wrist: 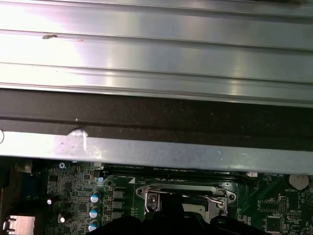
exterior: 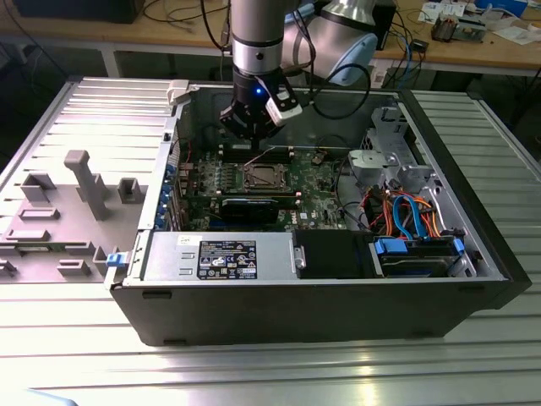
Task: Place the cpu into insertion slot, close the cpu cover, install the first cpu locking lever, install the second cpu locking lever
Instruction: 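Install the first cpu locking lever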
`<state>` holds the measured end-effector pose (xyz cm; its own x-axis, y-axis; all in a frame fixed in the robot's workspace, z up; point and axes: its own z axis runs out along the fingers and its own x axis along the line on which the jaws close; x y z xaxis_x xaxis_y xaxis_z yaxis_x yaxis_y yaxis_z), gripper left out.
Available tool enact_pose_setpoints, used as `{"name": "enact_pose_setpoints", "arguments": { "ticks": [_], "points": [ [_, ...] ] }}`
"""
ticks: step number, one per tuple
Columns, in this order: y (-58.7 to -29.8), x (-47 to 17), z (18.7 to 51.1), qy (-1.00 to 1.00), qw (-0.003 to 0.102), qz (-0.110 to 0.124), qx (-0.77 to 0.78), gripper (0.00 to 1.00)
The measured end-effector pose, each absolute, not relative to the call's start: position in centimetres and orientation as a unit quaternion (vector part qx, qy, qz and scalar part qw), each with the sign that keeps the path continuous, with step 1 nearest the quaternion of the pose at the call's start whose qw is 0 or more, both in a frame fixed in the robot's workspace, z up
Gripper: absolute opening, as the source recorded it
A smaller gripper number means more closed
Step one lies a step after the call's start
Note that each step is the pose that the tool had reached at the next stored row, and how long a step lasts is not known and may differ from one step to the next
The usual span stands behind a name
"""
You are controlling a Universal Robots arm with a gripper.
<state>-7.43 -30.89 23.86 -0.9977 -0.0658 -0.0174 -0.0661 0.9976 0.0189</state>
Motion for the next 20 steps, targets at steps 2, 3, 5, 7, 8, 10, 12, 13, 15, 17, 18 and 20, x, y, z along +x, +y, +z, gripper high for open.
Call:
{"name": "enact_pose_setpoints", "arguments": {
  "ticks": [2, 3, 5, 7, 8, 10, 12, 13, 15, 17, 18, 20],
  "points": [
    [-30.89, -7.18, 23.81, 0.999, 0.008, 0.01, -0.033, 0.11],
    [-30.9, -7.13, 23.79, 0.999, 0.008, 0.01, -0.033, 0.11],
    [-30.89, -7.12, 23.79, 0.999, 0.008, 0.01, -0.033, 0.11],
    [-30.89, -7.11, 23.74, 0.999, 0.008, 0.01, -0.033, 0.11],
    [-30.89, -7.11, 23.73, 0.999, 0.008, 0.01, -0.033, 0.11],
    [-30.89, -7.11, 23.73, 0.999, 0.008, 0.01, -0.033, 0.11],
    [-30.89, -7.11, 23.73, 0.999, 0.008, 0.01, -0.033, 0.11],
    [-30.89, -7.11, 23.73, 0.999, 0.008, 0.01, -0.033, 0.11],
    [-30.89, -7.11, 23.73, 0.999, 0.008, 0.01, -0.033, 0.11],
    [-30.89, -7.11, 23.72, 0.999, 0.008, 0.01, -0.033, 0.11],
    [-30.89, -7.06, 23.71, 0.999, 0.008, 0.01, -0.033, 0.11],
    [-30.9, -6.75, 23.63, 0.999, 0.008, 0.01, -0.033, 0.11]
  ]
}}
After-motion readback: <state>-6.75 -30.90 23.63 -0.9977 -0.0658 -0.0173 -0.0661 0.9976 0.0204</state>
